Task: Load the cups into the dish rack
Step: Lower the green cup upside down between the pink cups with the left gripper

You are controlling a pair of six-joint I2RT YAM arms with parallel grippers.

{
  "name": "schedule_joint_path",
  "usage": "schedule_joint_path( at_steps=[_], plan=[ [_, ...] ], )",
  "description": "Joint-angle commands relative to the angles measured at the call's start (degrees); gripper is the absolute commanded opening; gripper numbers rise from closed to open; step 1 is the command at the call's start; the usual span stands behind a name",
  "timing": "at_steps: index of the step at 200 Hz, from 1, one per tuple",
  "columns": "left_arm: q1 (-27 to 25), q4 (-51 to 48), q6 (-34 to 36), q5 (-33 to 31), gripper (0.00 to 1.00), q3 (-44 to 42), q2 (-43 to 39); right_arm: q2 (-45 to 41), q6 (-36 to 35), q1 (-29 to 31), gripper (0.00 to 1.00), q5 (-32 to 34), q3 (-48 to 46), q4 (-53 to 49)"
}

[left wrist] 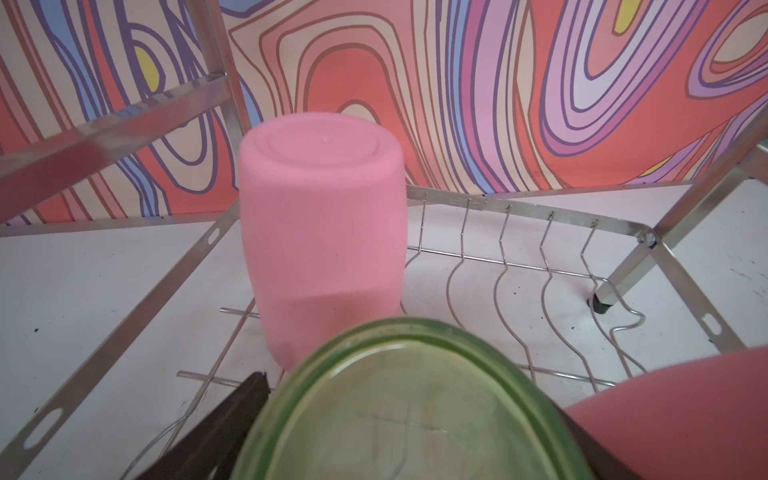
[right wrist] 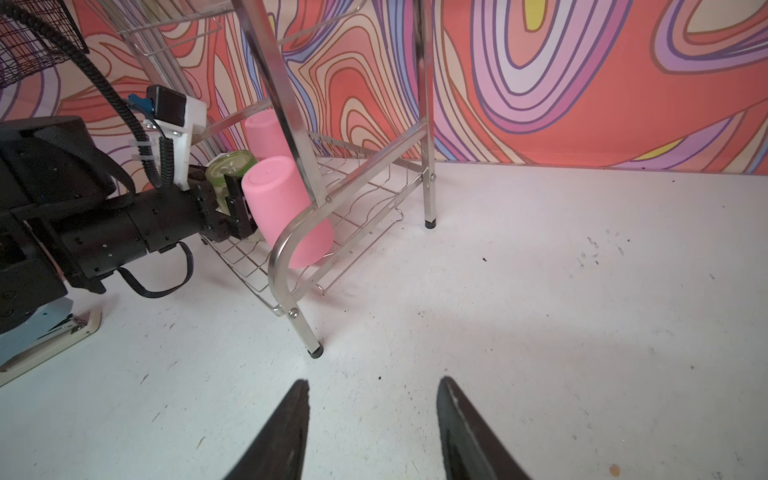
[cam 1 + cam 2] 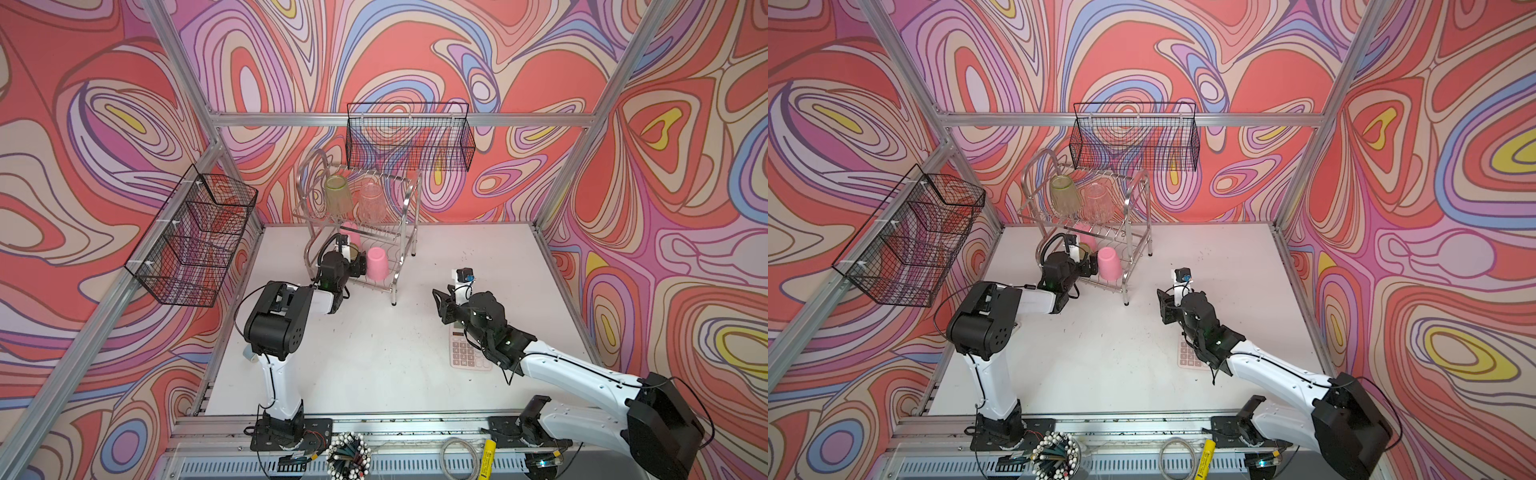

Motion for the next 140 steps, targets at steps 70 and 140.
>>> schedule_joint_path(
  at_steps=[70,140],
  plan=[
    [0.24,3.92,0.37,-0.6,0.91,0.76,0.06,0.97,0.04,-0.57,0.51,-1.38,0.81,1.02],
    [0.21,5.06,-0.15,-0.66,0.9,-0.47,-2.7,0.6,0.11,-0.53,0.51,-1.63,0.72,1.12]
  ],
)
